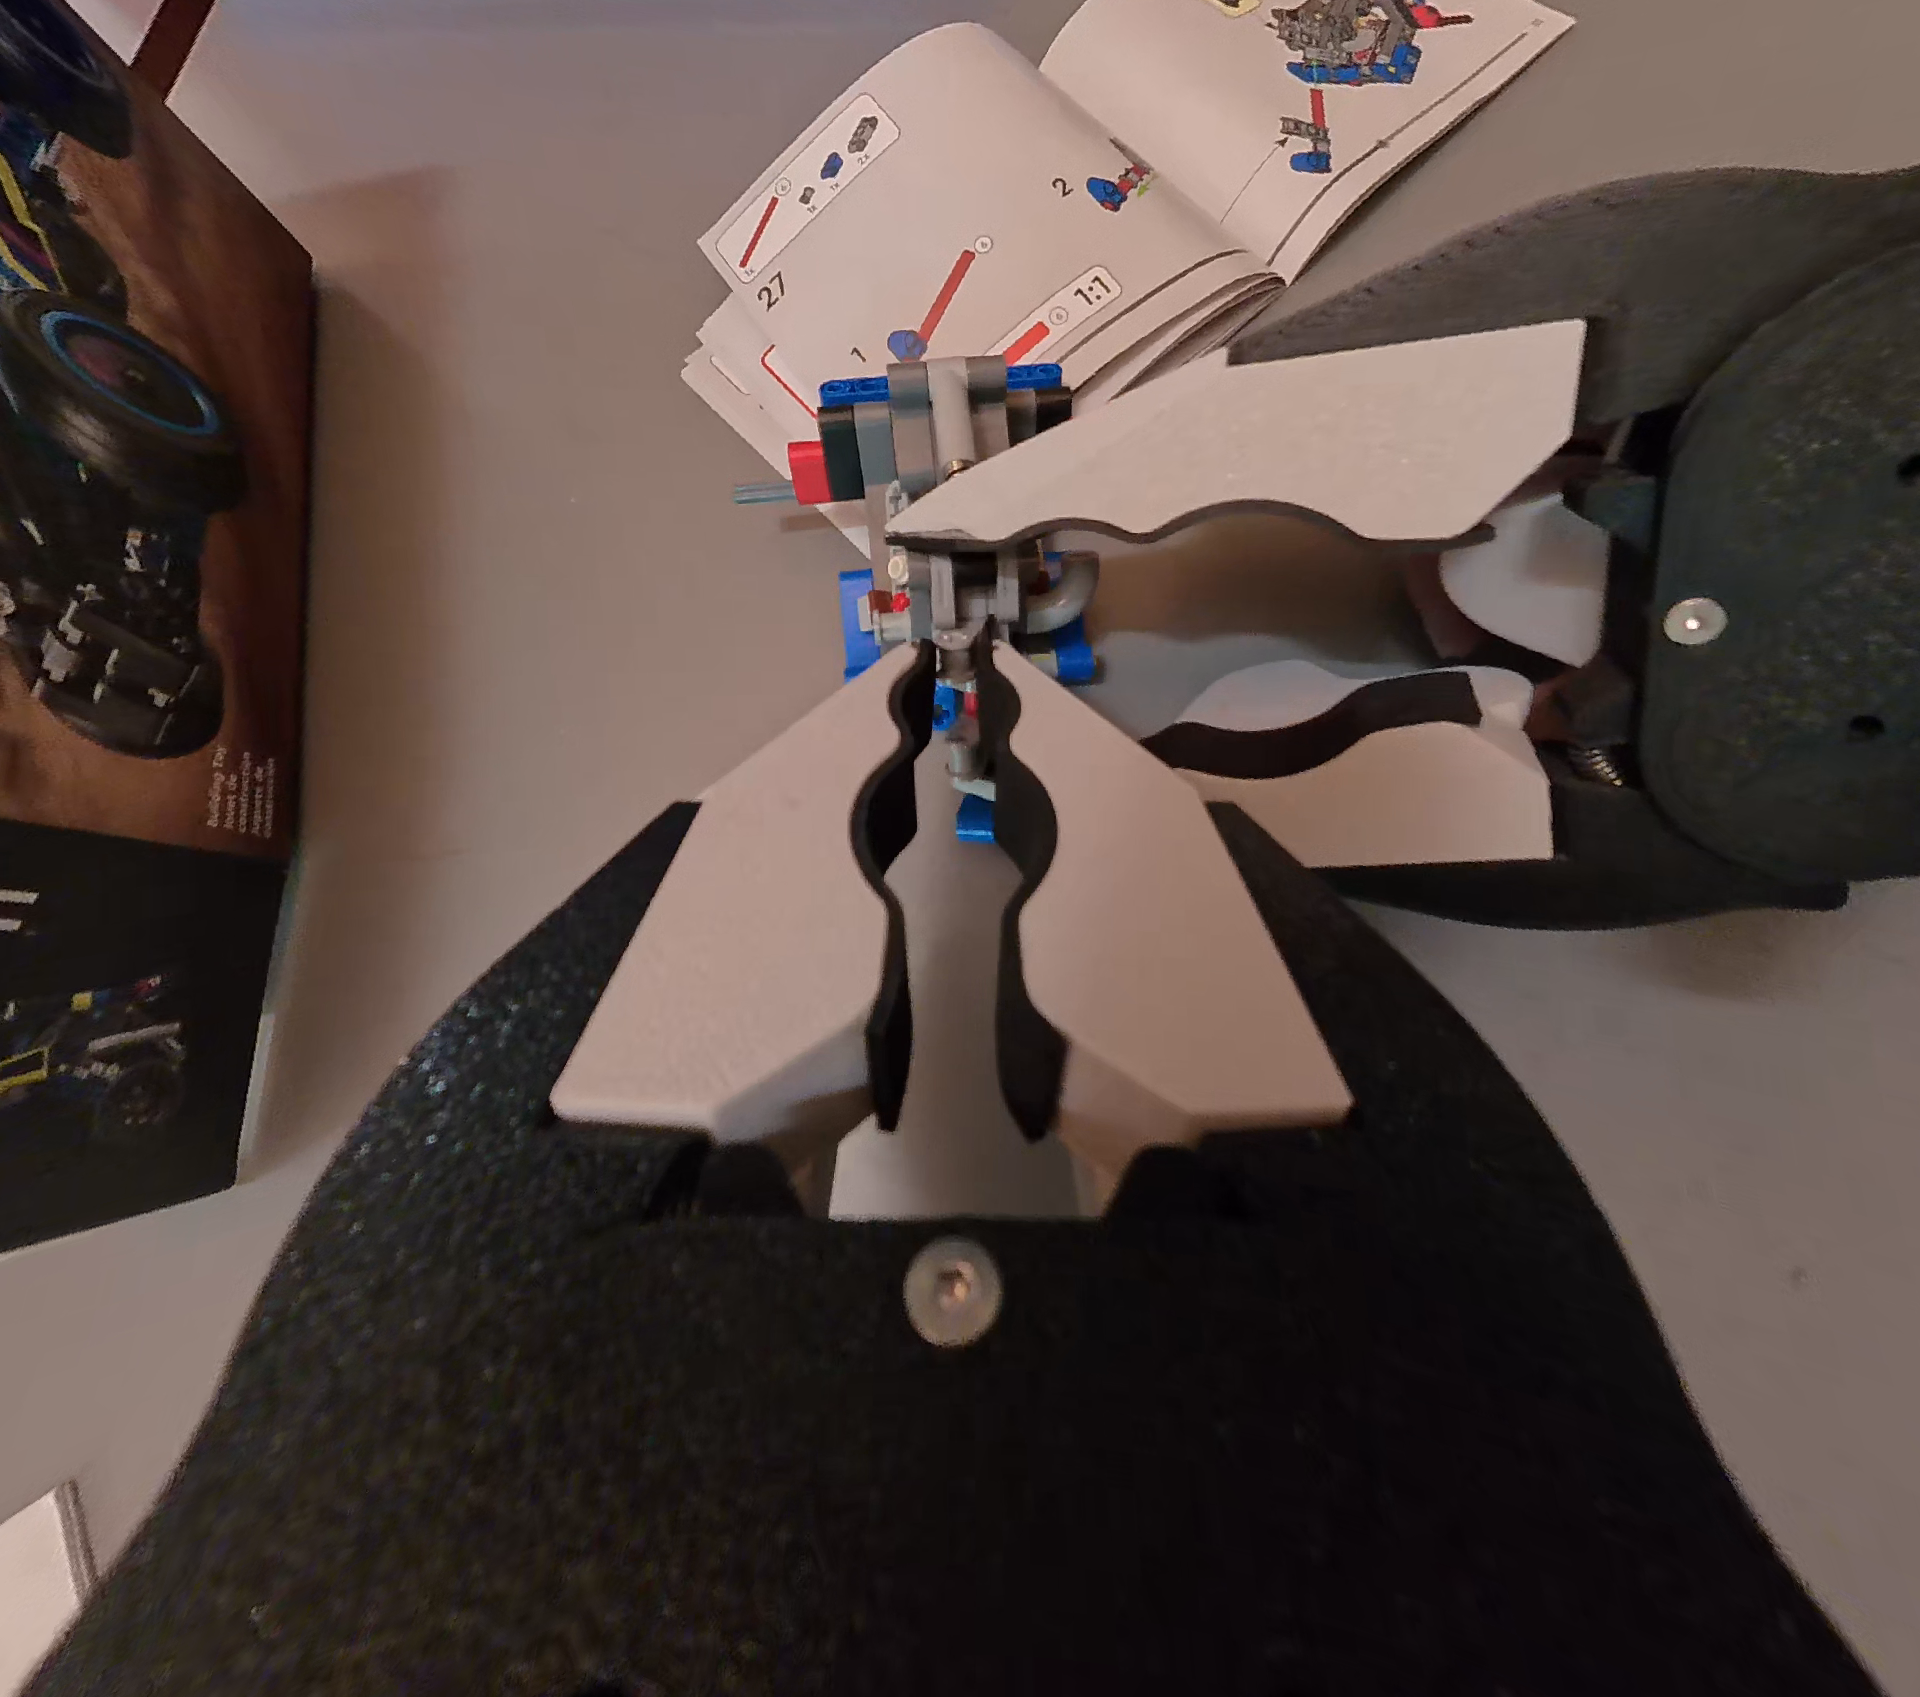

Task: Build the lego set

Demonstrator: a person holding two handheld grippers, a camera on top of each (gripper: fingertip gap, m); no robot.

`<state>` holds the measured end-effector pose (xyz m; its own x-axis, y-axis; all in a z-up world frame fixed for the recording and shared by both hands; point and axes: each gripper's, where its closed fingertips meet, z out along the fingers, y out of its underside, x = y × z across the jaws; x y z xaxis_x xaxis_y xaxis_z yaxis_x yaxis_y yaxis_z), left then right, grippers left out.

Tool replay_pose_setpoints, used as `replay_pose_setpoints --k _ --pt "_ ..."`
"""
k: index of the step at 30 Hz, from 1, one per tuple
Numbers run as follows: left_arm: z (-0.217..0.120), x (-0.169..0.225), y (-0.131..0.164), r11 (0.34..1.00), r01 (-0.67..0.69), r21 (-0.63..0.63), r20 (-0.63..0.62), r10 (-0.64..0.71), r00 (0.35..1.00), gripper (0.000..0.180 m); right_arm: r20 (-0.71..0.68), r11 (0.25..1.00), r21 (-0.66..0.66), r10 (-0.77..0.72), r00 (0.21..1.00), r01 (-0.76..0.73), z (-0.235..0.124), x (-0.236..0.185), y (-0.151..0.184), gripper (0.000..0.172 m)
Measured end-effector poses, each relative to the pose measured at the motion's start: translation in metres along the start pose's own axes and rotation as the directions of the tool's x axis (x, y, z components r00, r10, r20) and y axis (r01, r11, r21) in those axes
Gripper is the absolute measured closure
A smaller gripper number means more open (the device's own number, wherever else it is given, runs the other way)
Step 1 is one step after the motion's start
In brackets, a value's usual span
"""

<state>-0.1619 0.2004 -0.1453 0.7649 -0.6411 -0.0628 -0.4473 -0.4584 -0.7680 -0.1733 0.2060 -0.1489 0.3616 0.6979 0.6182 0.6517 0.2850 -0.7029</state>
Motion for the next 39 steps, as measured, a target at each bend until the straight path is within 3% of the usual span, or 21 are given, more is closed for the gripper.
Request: replay_pose_setpoints --k 17,21,27,31,33,36,39 --pt "0.001 0.000 -0.001 1.000 -0.003 0.004 0.007 0.003 1.000 0.176 -0.005 1.000 0.007 0.015 1.000 -0.015 -0.001 0.004 0.000 0.133" --pt "0.001 0.002 0.000 1.000 -0.024 0.000 -0.001 0.024 1.000 0.173 -0.031 0.998 0.019 -0.067 0.997 0.068 0.000 0.003 0.000 0.132" --pt "-0.016 -0.006 -0.004 0.998 -0.056 -0.001 0.012 0.056 0.998 0.162 -0.003 0.995 0.034 -0.094 0.996 0.094 -0.009 0.001 -0.004 0.111" --pt "-0.039 -0.014 -0.012 0.998 -0.042 0.040 0.000 0.042 0.999 0.162 0.177 0.994 0.035 -0.107 0.978 0.102 -0.029 -0.005 -0.005 0.088" --pt "-0.046 -0.018 -0.007 0.999 -0.046 0.011 -0.010 0.046 0.999 0.162 0.277 0.990 0.061 -0.140 0.951 0.128 -0.047 0.005 -0.009 0.105" --pt "-0.048 -0.019 -0.001 0.999 -0.051 -0.009 -0.024 0.051 0.998 0.162 0.329 0.984 0.097 -0.174 0.928 0.150 -0.054 0.045 -0.008 0.111" --pt "-0.040 -0.006 0.006 0.996 -0.082 -0.046 -0.086 0.078 0.993 0.160 0.501 0.982 0.121 -0.186 0.845 0.145 -0.041 0.056 0.006 0.116"
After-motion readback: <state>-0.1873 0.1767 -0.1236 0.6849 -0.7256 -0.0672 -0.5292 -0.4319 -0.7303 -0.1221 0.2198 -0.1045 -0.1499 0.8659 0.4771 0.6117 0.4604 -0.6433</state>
